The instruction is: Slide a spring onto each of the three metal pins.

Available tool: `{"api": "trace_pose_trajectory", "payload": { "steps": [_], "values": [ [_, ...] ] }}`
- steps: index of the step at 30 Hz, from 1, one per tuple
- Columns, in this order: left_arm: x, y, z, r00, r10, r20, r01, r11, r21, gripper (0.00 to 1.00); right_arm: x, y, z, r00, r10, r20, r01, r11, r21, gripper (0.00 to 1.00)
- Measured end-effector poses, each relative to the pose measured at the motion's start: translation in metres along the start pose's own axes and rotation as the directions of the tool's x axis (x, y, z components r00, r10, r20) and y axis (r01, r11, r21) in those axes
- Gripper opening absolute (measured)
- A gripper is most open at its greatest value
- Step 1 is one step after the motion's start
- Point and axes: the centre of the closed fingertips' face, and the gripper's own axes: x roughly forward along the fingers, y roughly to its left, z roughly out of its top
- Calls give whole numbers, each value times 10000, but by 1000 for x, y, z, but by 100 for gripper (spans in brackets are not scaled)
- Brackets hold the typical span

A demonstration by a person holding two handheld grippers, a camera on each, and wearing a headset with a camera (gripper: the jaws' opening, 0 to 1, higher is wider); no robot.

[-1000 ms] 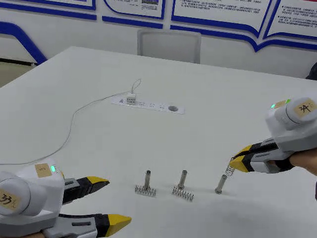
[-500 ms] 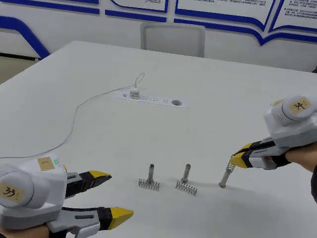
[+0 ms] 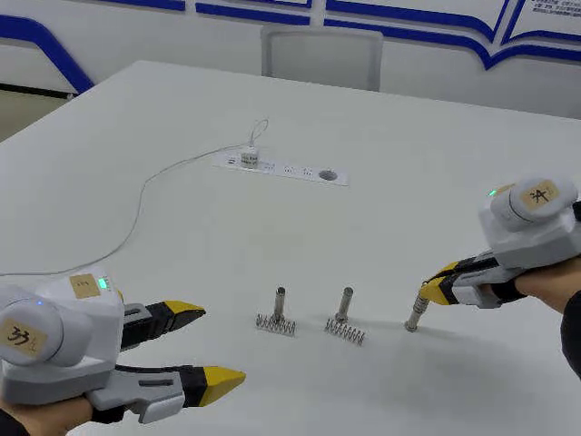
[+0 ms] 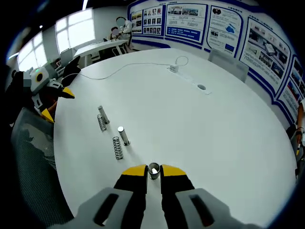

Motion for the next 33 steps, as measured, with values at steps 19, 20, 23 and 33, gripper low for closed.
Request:
{"api": "trace_pose_trajectory", "payload": {
  "steps": [19, 20, 23, 33],
  "values": [
    [0, 1, -2, 10000, -70, 12, 70, 9999, -72, 57, 23, -1, -14, 9990, -127, -421, 126, 9999, -31, 14],
    [0, 1, -2, 10000, -66, 13, 67, 10000, -66, 57, 23, 0, -14, 9991, -139, -401, 137, 9999, -60, 16],
    [0, 1, -2, 10000, -72, 56, 72, 10000, -64, 57, 18, 1, -9, 9995, -192, -265, 189, 9997, -134, 17],
    [-1, 0, 3, 9998, -111, 182, 110, 9999, 55, 57, -14, 11, 21, 9969, -669, 406, 710, 9914, -1102, 18]
  ]
}}
